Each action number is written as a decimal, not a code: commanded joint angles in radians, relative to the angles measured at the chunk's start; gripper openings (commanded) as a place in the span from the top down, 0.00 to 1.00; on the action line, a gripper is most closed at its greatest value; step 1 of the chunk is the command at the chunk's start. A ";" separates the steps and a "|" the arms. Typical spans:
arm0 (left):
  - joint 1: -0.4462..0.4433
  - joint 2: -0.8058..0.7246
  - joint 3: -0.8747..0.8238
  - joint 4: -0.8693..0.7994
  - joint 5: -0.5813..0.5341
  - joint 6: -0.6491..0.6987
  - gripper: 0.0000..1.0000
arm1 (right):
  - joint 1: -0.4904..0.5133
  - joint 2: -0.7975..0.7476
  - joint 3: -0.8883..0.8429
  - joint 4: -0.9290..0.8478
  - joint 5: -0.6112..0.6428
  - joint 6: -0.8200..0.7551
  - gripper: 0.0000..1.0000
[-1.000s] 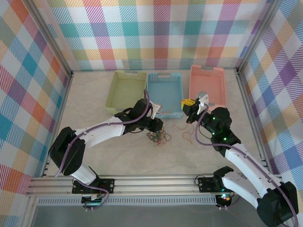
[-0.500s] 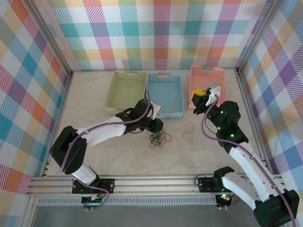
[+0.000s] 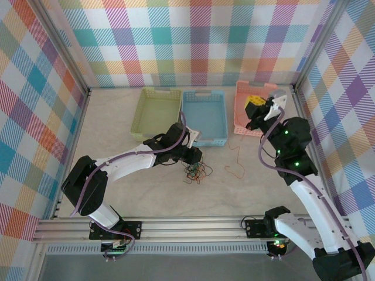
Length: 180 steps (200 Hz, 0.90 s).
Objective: Untangle the cables
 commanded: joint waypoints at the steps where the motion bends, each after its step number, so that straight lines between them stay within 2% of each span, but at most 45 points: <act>1: -0.015 0.014 0.033 -0.028 0.010 0.004 0.86 | -0.003 0.040 0.116 0.047 -0.022 0.009 1.00; 96: -0.015 0.017 0.034 -0.034 0.000 -0.002 0.86 | -0.003 0.407 0.752 0.024 -0.126 0.031 1.00; 137: -0.015 0.018 0.036 -0.036 -0.002 -0.001 0.85 | -0.003 0.616 0.951 0.142 -0.140 0.063 1.00; 180: -0.015 0.014 0.035 -0.038 -0.006 0.001 0.85 | -0.004 0.850 1.116 0.153 -0.139 0.134 1.00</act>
